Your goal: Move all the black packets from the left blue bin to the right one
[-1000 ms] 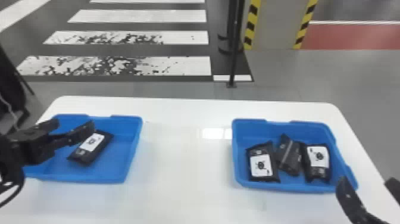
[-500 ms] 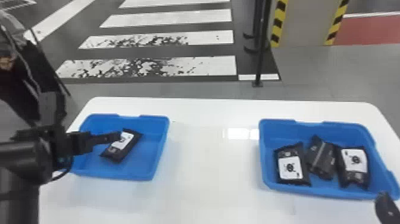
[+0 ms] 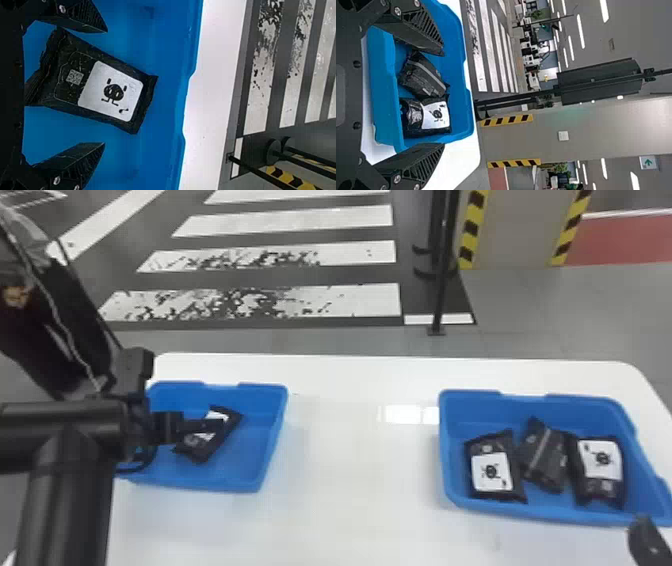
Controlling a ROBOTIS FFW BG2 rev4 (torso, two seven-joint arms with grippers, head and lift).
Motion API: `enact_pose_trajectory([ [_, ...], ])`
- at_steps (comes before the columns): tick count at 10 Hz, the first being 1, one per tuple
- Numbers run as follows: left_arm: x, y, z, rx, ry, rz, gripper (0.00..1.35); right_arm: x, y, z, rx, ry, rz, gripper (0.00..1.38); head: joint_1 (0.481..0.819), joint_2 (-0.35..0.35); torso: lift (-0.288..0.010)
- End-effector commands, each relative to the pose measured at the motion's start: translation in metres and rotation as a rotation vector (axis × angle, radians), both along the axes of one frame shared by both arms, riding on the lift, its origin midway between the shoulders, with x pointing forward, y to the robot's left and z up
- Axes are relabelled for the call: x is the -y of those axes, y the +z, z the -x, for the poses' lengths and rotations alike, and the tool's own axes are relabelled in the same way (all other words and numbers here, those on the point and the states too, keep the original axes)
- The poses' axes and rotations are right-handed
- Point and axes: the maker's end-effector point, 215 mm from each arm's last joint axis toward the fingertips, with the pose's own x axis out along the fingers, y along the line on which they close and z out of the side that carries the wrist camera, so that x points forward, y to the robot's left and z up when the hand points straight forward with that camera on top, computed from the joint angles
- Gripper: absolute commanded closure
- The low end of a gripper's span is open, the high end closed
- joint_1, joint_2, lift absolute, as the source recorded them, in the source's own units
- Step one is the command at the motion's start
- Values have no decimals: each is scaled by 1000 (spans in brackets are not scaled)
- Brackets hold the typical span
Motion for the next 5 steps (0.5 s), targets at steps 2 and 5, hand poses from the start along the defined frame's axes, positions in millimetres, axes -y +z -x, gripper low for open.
enact_pose_trajectory([
  [2, 7, -23, -1, -67, -8, -10, 188, -1, -8, -2, -10, -1, -23, 153, 695, 119, -146],
  [5, 2, -46, 5, -143, 13, -13, 565, -1, -16, -2, -26, -3, -40, 153, 695, 119, -146],
])
